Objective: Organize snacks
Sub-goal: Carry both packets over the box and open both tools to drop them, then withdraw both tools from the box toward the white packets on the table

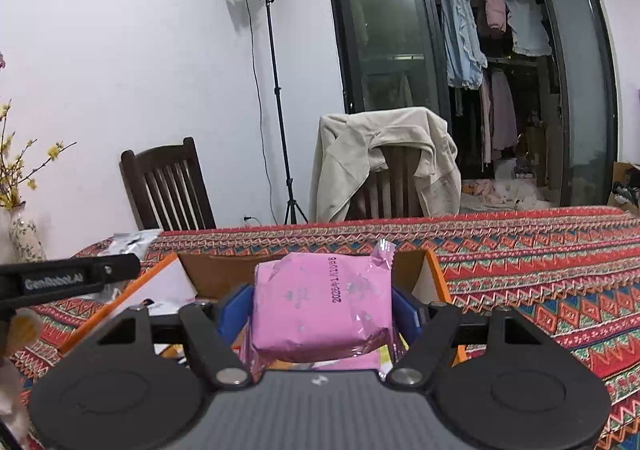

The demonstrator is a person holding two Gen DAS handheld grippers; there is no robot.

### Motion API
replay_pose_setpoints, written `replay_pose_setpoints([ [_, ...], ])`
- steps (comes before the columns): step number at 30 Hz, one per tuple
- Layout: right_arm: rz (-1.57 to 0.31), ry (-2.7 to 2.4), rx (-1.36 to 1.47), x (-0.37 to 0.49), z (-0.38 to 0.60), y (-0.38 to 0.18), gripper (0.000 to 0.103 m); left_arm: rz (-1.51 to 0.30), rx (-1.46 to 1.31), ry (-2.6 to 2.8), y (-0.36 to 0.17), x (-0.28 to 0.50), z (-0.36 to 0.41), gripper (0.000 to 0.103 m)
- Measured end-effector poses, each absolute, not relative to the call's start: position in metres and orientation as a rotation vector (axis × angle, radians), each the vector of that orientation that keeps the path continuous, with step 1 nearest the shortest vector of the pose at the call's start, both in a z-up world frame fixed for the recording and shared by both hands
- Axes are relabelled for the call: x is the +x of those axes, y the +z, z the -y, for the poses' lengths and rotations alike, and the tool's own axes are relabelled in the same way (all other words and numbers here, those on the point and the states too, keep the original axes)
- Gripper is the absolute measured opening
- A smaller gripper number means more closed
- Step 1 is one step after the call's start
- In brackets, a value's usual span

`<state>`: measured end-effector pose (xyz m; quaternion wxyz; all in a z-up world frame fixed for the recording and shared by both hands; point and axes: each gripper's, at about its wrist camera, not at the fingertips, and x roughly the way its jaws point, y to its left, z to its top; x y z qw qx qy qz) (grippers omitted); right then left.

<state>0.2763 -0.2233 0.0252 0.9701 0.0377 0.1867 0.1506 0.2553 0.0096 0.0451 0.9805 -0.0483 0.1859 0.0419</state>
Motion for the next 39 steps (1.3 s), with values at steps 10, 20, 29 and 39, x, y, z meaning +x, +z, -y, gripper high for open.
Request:
replay_pose_setpoints([
  [10,-0.414,0.302,0.073,0.281,0.223,0.01,0.084,-0.351,-0.085,0.079,0.032,0.252,-0.01,0.071],
  [20,-0.385,0.306,0.094,0.274,0.226,0.01,0.103,-0.297,-0.131,0.126,0.036,0.244,-0.018,0.103],
  [29,-0.381,0.287,0.094,0.272,0.225,0.009,0.103,-0.325,-0.144,0.124,0.041,0.238,-0.02,0.103],
  [39,-0.365,0.298,0.085,0.262,0.224,0.021,0.103,-0.29,-0.179,0.114,0.078,0.204,-0.024,0.103],
])
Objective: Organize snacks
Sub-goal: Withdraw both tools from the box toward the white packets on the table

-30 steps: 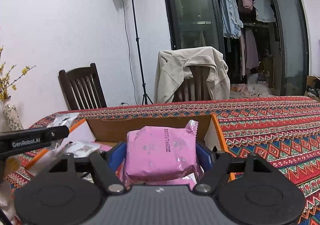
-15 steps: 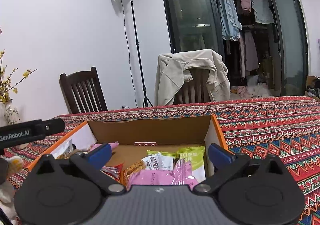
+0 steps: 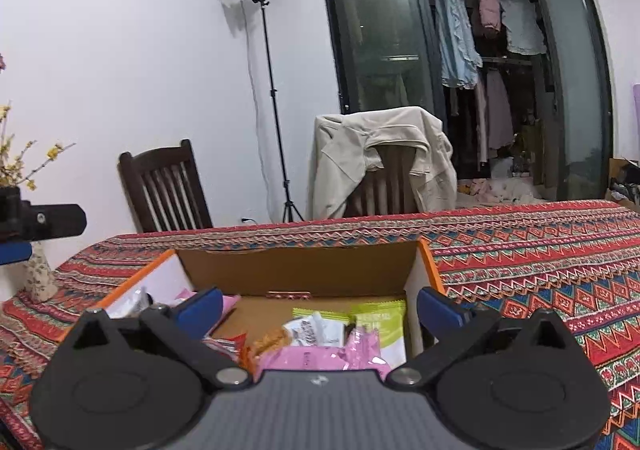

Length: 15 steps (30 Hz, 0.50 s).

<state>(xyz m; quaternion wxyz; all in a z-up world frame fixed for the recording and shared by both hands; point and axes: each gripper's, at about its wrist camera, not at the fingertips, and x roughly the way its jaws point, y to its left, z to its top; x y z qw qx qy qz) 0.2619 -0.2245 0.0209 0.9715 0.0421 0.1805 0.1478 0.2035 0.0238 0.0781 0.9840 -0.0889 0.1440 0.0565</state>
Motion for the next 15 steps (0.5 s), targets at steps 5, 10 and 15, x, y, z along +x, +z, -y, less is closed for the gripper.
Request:
replay_pose_setpoints([
  [5,-0.35,0.297,0.081,0.245,0.225,0.042,0.103,-0.299,-0.169,0.101,0.081,0.185,-0.027,0.103],
  [10,-0.378,0.317,0.087,0.225,0.227,0.044,0.103,-0.333,-0.163,0.108,0.072,0.168,-0.035,0.103],
  [15,-0.403,0.33,0.059,0.201,0.229,0.035,0.103,-0.369,-0.172,0.118,0.059,0.149,-0.044,0.103],
])
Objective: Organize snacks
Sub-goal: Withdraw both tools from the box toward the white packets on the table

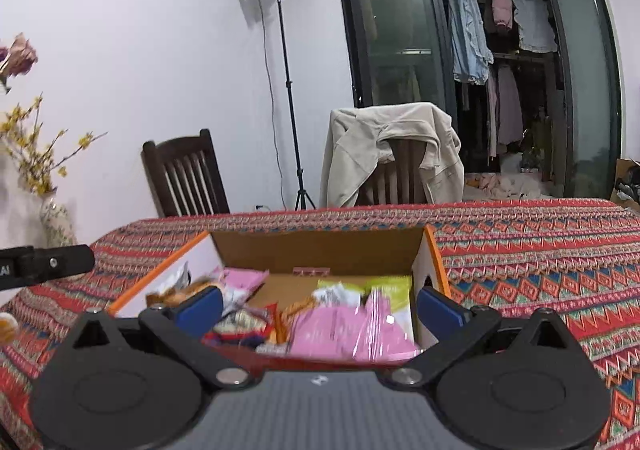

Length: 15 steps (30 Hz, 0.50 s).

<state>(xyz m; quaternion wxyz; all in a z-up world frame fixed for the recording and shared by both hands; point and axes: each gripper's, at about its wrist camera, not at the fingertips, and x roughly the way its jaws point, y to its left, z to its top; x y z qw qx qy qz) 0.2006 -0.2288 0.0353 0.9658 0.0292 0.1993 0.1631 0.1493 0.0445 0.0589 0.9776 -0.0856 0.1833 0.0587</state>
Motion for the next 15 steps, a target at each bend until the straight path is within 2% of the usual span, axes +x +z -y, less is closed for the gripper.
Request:
replay_pose_setpoints([
  [15,-0.512,0.371,0.054,0.141,0.235,-0.004,0.103,-0.447,-0.153,0.109,0.021,0.097,-0.059,0.103],
])
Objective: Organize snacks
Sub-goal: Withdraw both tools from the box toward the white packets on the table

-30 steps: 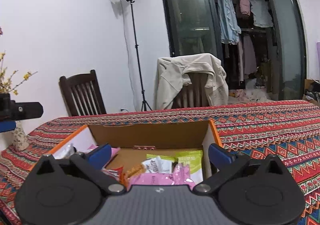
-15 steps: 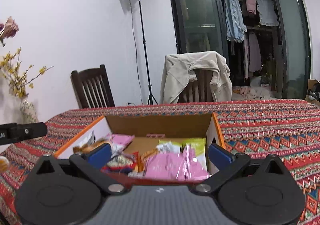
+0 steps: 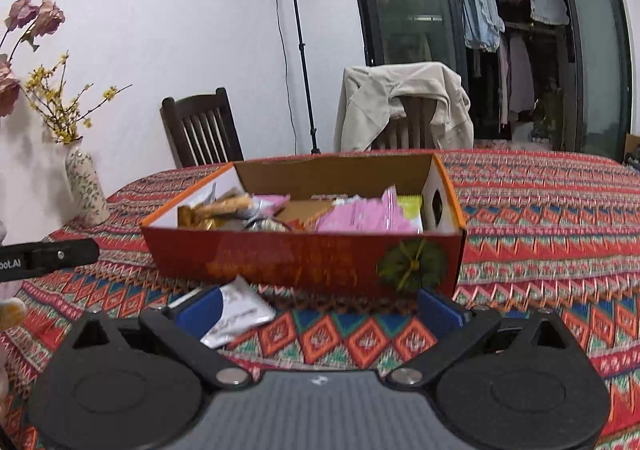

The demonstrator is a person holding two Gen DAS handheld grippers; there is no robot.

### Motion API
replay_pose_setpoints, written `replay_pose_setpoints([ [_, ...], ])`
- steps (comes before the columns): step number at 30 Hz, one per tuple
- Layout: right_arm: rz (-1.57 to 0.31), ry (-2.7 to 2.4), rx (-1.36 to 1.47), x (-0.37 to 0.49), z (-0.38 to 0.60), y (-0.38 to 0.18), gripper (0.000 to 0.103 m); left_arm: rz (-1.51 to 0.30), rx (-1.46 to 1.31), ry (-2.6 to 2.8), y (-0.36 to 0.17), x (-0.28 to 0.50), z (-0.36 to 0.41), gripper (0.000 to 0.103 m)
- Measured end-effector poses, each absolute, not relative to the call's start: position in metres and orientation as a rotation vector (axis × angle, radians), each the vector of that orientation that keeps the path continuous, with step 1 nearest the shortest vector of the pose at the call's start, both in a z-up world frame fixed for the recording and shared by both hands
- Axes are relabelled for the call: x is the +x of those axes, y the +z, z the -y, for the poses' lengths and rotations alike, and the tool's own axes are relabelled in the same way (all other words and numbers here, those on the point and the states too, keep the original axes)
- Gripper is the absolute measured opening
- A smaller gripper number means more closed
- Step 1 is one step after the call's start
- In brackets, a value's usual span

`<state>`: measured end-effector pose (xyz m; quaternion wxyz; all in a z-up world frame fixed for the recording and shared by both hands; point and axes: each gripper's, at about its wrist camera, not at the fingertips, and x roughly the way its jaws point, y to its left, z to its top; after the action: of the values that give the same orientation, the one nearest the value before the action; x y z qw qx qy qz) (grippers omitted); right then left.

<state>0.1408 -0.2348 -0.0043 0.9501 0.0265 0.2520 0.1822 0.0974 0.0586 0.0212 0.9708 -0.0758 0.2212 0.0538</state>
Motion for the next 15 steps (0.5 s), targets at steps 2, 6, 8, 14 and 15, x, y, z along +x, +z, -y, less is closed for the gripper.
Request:
replay_pose_setpoints([
  [2,-0.52,0.378,0.066,0.137,0.236,-0.006,0.103,-0.447,-0.149,0.108,0.021,0.094,-0.059,0.103],
  [6,-0.518,0.395,0.064,0.13,0.234,-0.005,0.103,-0.441,-0.146,0.111,0.022,0.088,-0.06,0.103],
  [8,-0.519,0.4,0.049,0.127,0.229,-0.005,0.103,-0.441,-0.149,0.111,0.021,0.086,-0.063,0.103],
  [14,-0.542,0.417,0.014,0.127,0.212,-0.004,0.103,-0.445,-0.164,0.117,0.017,0.083,-0.072,0.103],
  [15,-0.55,0.418,0.006,0.129,0.208,-0.004,0.103,-0.446,-0.168,0.118,0.017,0.082,-0.073,0.103],
])
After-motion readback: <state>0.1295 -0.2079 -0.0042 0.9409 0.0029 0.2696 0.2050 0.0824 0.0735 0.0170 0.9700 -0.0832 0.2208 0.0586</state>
